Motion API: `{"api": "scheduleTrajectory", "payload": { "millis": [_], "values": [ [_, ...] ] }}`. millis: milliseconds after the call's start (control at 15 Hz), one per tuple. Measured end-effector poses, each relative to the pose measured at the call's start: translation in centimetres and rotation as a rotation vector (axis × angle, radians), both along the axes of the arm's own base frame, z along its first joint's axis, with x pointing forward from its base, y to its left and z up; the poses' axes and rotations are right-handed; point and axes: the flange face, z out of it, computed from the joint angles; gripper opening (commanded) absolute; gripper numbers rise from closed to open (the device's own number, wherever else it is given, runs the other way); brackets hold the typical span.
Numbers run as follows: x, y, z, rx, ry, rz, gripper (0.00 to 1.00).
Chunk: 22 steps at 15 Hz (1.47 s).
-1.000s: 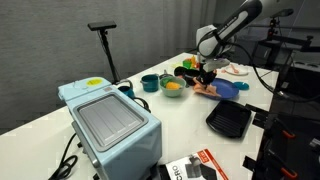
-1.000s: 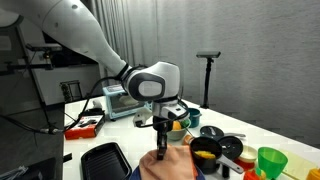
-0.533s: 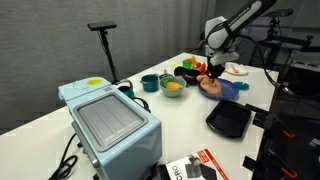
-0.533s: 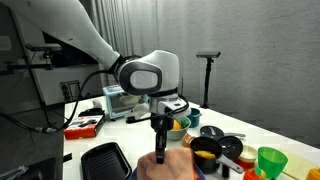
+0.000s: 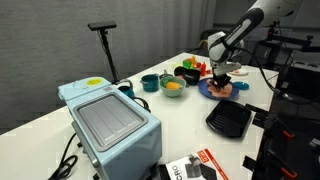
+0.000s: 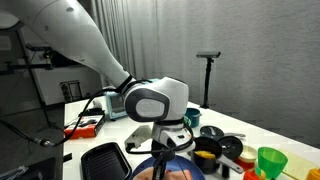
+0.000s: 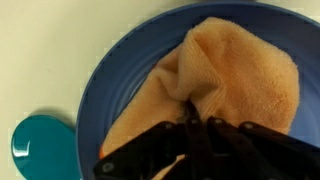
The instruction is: Use the orange towel to wipe the blue plate.
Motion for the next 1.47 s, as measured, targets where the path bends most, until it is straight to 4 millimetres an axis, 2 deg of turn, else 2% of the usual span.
{"api": "scheduleTrajectory", "payload": {
  "millis": [200, 533, 733, 933, 1200, 1467],
  "values": [
    [0.6, -0.8, 0.2, -0.022, -0.026, -0.030, 0.01],
    [2.2, -3.3, 0.3, -0.091, -0.108, -0.111, 0.01],
    [3.4, -3.4, 0.4, -0.109, -0.162, -0.105, 0.01],
    [4.8, -2.0, 0.5, -0.103, -0.204, -0.077, 0.01],
    [6.2, 1.1, 0.5, -0.057, -0.224, -0.004, 0.01],
    [6.6, 3.9, 0.5, 0.022, -0.171, 0.130, 0.01]
  ]
}}
